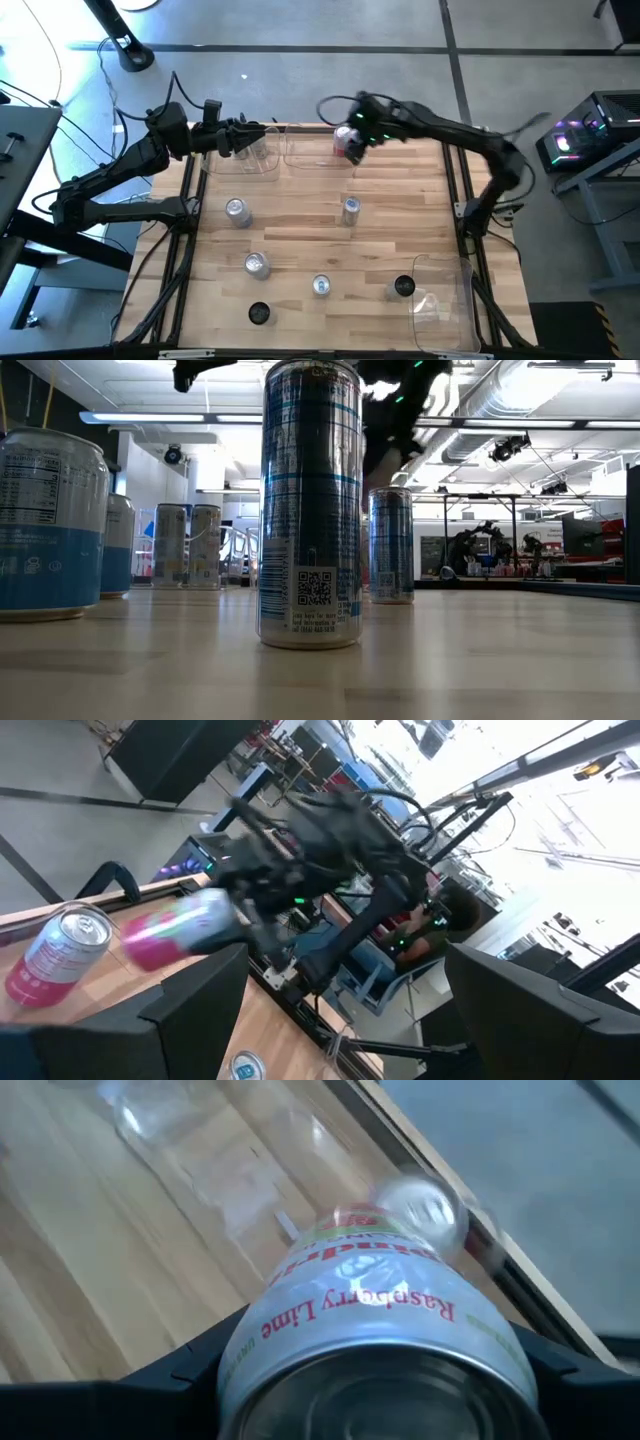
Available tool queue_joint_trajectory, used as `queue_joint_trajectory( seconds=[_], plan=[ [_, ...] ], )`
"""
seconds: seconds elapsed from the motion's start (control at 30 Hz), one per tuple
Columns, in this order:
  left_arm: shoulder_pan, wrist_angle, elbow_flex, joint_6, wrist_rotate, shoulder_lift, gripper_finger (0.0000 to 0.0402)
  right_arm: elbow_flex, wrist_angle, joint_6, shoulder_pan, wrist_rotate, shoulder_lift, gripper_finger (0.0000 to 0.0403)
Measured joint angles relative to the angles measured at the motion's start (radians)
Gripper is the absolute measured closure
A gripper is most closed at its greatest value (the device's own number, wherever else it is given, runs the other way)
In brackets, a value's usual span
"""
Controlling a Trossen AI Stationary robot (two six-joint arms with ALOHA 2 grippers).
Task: Sort soda cans
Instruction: Put the pink-white soda can into the top right transparent bin
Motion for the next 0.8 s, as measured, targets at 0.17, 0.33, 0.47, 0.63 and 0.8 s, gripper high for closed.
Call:
queue_joint_trajectory(
  seconds=[0.17,0.33,0.47,0.63,0.8],
  plan=[
    [-0.002,-0.002,0.000,0.000,0.005,0.000,0.0069,0.164,-0.098,-0.042,-0.041,-0.073,0.189,0.0131],
    [-0.003,-0.041,0.000,-0.001,0.005,0.000,0.0069,0.243,-0.224,-0.082,-0.045,-0.065,0.325,0.0131],
    [-0.003,-0.058,0.000,0.000,0.005,0.000,0.0069,0.246,-0.209,-0.095,-0.044,-0.069,0.339,0.0131],
    [-0.003,-0.057,0.000,0.015,0.005,0.000,0.0069,0.239,-0.207,-0.059,-0.059,-0.061,0.366,0.0131],
    [-0.003,-0.057,0.000,0.024,0.004,0.000,0.0069,0.214,-0.176,-0.013,-0.076,-0.066,0.379,0.0131]
  ],
)
